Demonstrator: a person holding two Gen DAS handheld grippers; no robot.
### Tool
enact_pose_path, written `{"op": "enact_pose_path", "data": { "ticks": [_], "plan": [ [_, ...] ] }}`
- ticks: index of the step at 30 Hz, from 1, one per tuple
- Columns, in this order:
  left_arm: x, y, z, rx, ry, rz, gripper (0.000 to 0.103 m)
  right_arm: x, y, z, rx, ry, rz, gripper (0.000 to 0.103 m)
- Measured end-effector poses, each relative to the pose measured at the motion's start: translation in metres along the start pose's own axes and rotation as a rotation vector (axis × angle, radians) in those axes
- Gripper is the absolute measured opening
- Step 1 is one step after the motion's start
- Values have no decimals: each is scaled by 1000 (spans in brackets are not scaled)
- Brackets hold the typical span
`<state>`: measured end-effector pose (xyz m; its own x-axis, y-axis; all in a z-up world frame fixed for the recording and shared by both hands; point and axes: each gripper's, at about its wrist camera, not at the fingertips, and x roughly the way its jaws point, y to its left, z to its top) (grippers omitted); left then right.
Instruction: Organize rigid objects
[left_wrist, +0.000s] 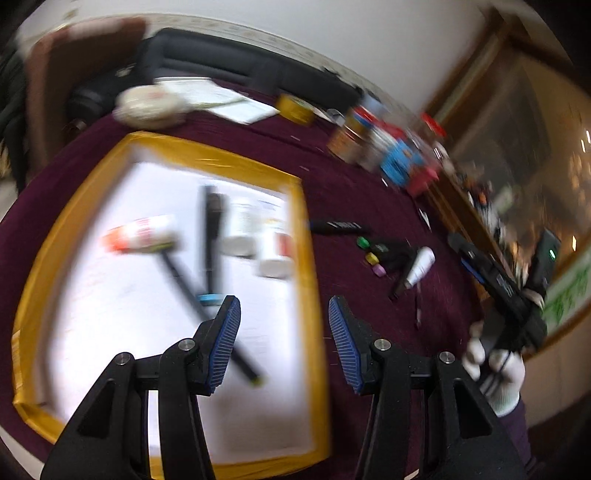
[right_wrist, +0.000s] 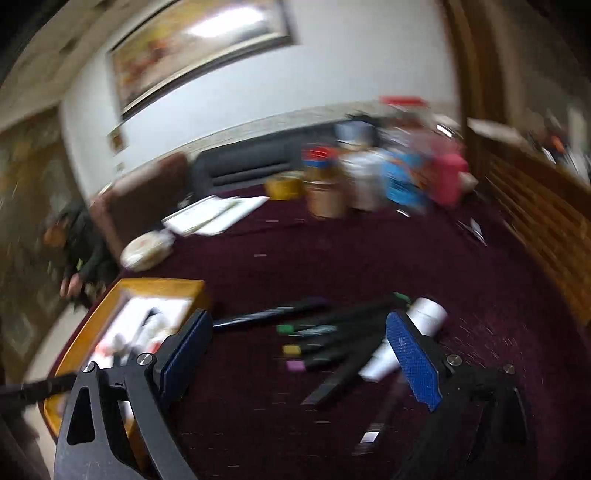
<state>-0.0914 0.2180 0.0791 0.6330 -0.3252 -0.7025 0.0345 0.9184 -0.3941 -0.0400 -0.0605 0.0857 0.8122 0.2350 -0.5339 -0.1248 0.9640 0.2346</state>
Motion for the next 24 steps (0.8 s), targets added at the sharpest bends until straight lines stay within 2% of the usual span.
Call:
{"op": "enact_pose_path", "data": {
  "ticks": [4,8,10,13,15,18,22,24],
  "plan": [
    [37,-57,18,122,61,7,48,13,-57,-2,117,-8,-54,92],
    [87,-95,45,201,122,34,48,12,-103,-9,222,-23,-59,92],
    [117,-113,56,268,131,95,48,11,-119,-15,256,-46,-60,92],
    [158,-136,67,451,113,245,48,20,-131,-16,284,-22,-54,91],
    [179,-140,71,544,116,330,48,22,-131,-16,294,-27,-37,91],
    [200,-134,75,612,178,379,48,24,-131,-16,294,-11,-8,91],
    [219,-126,76,621,241,375,49,26,-128,-18,282,-3,11,91],
    [222,-125,78,605,226,348,47,26,-125,-19,268,2,11,91]
  ]
}}
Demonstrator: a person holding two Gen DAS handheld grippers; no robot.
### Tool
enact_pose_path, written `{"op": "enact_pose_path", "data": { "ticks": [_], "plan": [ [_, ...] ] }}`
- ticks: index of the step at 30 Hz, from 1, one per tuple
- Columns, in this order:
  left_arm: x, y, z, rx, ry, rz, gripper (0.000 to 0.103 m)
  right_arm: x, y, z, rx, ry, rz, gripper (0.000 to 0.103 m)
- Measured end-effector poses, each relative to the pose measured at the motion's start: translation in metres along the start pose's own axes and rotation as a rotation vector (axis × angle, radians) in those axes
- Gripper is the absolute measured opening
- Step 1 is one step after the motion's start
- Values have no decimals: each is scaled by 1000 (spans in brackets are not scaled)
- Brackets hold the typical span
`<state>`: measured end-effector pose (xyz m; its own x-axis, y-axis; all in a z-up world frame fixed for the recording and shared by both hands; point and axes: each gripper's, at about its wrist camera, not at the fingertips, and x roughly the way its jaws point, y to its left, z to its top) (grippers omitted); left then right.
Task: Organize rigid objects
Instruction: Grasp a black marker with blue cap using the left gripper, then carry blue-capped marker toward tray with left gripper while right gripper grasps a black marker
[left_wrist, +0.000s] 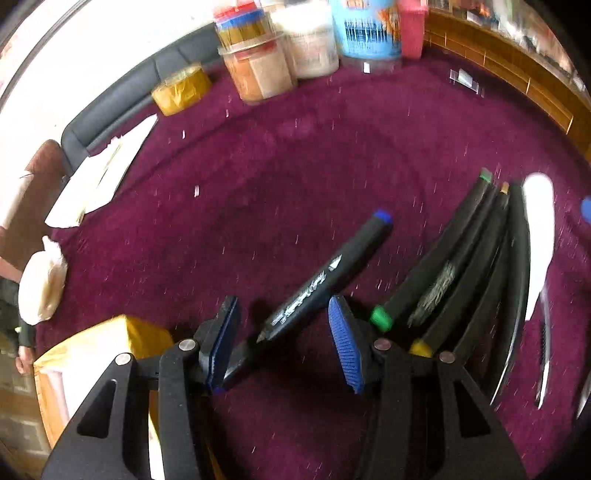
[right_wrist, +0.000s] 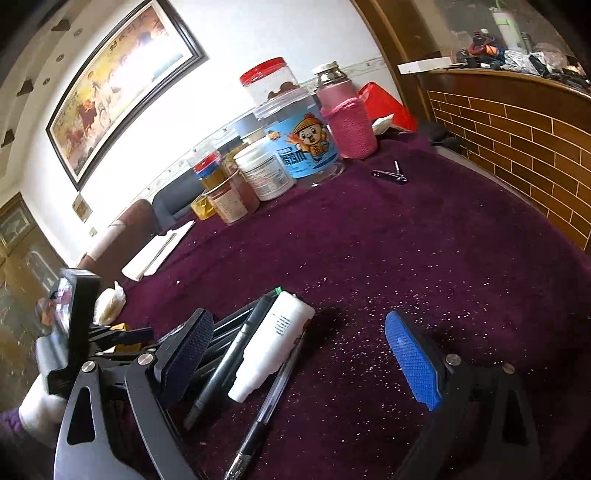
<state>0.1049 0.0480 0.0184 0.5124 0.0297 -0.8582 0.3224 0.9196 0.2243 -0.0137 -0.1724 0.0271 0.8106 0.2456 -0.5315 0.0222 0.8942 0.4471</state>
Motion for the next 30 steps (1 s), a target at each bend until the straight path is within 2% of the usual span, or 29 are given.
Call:
{"op": "enact_pose_path", "data": {
  "ticks": [3,7,10,14,16,18,19,21,28,30],
  "plan": [
    [-2,-5,0,-14,0,-45,25,0,1,-1,-12,-4,-10,91],
    [-20,-23,-18,7,-8,-60,13,6,-3,-1,2,19,-33,87],
    [-35,-33,-39,-38,23,-143,12,8,-7,-1,16,27,-44,87],
    [-37,-43,-42,-69,-8,-93,14,11,-7,-3,17,43,-43,87],
    [-33,-42,-37,-109,-32,-67,20,12,-5,-4,4,44,-55,86],
    [-32,-44,-37,-106,-48,-62,16,12,-5,-5,-1,44,-61,86],
    [-33,-42,-38,-108,-50,-76,12,12,-6,-5,1,45,-62,86],
    [-37,-36,-45,-147,-50,-140,12,14,-9,-5,11,54,-66,86],
    [-87,-14,-87,-302,-179,-343,12,18,-12,-6,31,74,-64,86],
    [-99,-10,-97,-331,-210,-373,12,18,-14,-7,39,77,-61,86]
  ]
}}
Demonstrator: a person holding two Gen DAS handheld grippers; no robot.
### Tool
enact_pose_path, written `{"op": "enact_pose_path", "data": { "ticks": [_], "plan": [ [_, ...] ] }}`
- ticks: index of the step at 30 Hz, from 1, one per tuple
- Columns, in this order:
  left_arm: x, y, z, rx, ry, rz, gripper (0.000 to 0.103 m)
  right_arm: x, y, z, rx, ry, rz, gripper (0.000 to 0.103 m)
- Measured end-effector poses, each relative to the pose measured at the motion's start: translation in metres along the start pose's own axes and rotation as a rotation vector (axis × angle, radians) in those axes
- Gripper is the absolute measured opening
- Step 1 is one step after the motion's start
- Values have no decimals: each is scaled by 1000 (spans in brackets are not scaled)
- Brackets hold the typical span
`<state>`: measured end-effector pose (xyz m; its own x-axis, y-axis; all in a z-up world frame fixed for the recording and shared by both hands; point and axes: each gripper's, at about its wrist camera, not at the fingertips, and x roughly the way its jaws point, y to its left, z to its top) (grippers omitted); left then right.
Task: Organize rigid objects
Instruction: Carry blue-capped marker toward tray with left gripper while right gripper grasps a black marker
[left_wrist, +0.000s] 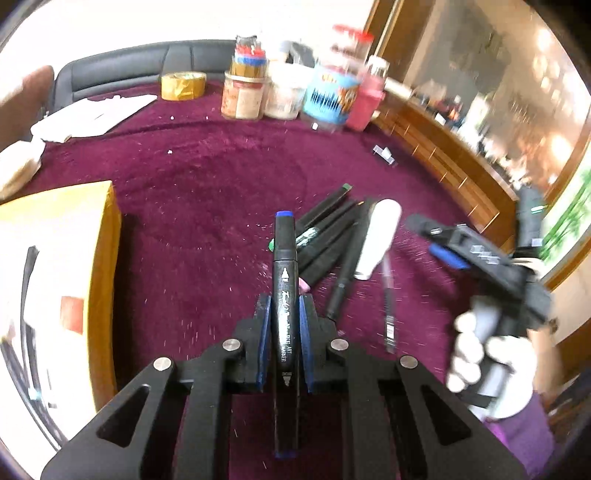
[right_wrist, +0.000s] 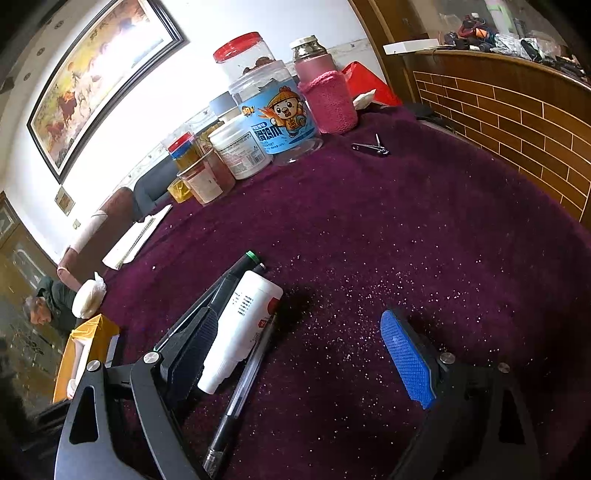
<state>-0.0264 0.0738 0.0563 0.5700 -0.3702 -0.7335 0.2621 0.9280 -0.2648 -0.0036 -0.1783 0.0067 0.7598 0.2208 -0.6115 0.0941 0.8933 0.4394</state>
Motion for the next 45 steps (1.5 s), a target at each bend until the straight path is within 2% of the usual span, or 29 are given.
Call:
{"op": "enact_pose_path", "data": {
  "ticks": [5,8,9,11,12,14,19,25,27,28,33,36,41,45],
  "plan": [
    [-36,19,-15,-92,-57,-78,12,-3,-1,0,16,12,23,85],
    [-53,31,-23,-108,-81,-75,12,-9,7,-2,26,36,76,71],
    [-56,35,-25,-114,-89,-76,12,-11,11,-2,22,46,91,61],
    [-65,46,-30,-133,-104,-78,12,-10,23,-4,17,82,135,48],
    [-68,51,-32,-144,-110,-78,12,-9,30,-4,14,100,161,44],
    [-74,62,-38,-170,-123,-78,12,-3,46,-5,-4,132,181,44],
    [-89,90,-50,-232,-150,-54,12,24,83,-10,-92,204,81,35],
    [-103,121,-59,-298,-179,-33,12,39,111,-15,-163,213,-101,34],
    [-107,129,-63,-314,-185,-29,12,47,108,-20,-169,233,-134,17],
    [-108,133,-64,-324,-188,-27,12,43,106,-19,-156,211,-115,13],
    [-117,157,-71,-372,-201,18,12,22,90,-19,-87,189,-52,13],
    [-118,173,-73,-403,-188,72,12,6,89,-19,-54,196,29,13],
    [-104,201,-71,-455,-95,163,12,-12,114,-24,-64,225,180,13],
    [-89,219,-63,-490,-19,186,12,-15,145,-34,-98,264,274,13]
  ]
}}
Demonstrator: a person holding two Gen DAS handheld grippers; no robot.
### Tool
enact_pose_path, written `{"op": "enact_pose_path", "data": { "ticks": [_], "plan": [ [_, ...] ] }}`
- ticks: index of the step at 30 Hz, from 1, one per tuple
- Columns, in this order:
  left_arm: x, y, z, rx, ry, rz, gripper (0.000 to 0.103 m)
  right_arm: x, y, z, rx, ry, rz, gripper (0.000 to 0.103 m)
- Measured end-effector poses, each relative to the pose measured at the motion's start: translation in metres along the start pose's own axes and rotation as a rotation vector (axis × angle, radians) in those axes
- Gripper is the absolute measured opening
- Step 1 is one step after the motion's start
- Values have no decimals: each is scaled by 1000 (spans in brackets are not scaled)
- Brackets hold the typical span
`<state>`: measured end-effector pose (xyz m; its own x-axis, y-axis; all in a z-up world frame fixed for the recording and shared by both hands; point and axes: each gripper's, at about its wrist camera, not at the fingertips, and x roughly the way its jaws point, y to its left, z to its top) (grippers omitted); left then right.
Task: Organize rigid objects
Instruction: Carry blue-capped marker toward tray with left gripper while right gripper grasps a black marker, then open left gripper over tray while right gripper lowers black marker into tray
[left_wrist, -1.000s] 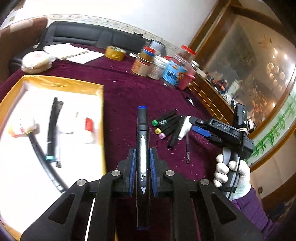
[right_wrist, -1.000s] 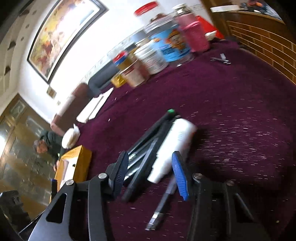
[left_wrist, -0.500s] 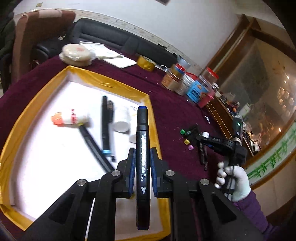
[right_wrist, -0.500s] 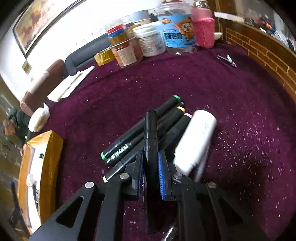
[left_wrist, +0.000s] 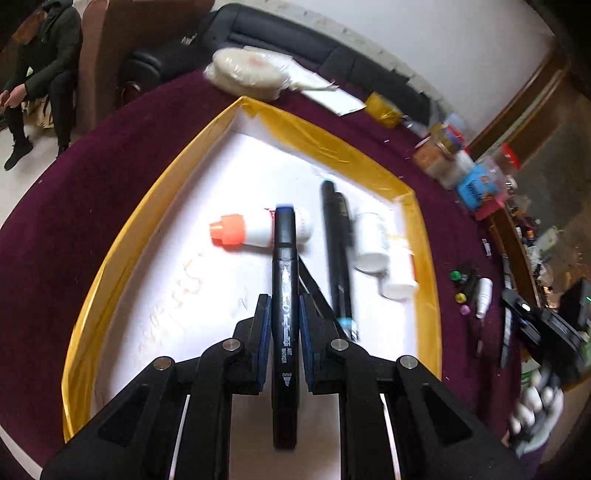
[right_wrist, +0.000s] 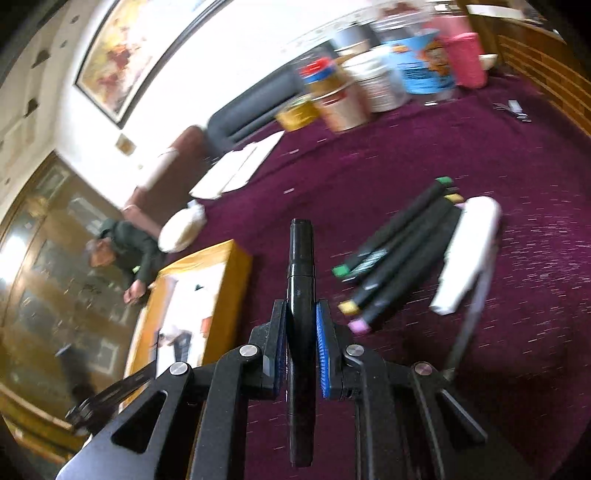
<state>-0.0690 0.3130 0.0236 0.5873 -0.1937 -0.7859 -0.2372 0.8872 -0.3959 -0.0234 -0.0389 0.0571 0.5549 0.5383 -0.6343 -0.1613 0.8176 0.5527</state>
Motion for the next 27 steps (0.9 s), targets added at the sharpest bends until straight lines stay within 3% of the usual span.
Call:
{"op": "enact_pose_path", "data": {
  "ticks": [9,15,19,27],
  "plan": [
    [27,6,44,-17,7,100,13,47,68,-17,-85,124,121,14],
    [-16,14,28,-17,-112,43,19,97,125,-25,-152,227,169,14],
    [-51,25,10,-24,-190,15,41,138,156,-24,-187,277,147,14],
    [-74,41,-14,-44,-217,-29,41,211,192,-25,-254,327,26,14]
  ]
}}
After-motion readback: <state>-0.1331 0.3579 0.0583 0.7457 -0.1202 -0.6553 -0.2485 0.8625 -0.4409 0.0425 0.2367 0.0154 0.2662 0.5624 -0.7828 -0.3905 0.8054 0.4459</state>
